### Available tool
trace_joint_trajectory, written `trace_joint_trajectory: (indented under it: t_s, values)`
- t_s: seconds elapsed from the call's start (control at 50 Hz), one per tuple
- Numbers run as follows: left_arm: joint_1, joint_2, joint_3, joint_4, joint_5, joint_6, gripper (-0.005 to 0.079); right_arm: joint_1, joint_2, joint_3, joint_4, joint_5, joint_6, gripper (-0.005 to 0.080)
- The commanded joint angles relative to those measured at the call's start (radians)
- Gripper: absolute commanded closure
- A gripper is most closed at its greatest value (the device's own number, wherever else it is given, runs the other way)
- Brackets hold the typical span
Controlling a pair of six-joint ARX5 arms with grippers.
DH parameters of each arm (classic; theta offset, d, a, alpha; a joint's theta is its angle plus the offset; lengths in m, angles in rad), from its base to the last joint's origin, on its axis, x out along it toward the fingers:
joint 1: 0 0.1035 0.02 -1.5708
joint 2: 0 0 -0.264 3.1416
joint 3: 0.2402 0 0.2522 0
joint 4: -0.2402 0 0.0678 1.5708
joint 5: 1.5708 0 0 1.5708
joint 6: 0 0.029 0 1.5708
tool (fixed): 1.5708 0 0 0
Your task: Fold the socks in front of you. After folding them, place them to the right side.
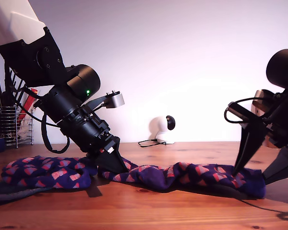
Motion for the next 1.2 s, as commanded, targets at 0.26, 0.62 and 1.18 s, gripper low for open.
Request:
trace_joint_trajectory:
  t_s: [0.26, 0.62, 1.18]
  values:
    - [-0.005, 0.067, -0.034, -0.043, -0.014, -0.001, 0.0764, 0.004, 0.018, -0.005, 0.031, -0.008, 0.028, 0.0765]
    - [-0.007, 0.064, 0.013, -0.059, 0.027, -0.090, 0.0764, -0.021, 0.018, 0.003, -0.046, 0.003, 0.004, 0.0765]
    - [-0.165, 0.059, 0.082, -0.101, 0.124, -0.327, 0.0764, -0.084, -0.080, 0.160, -0.494, 0.244, -0.243, 0.0765]
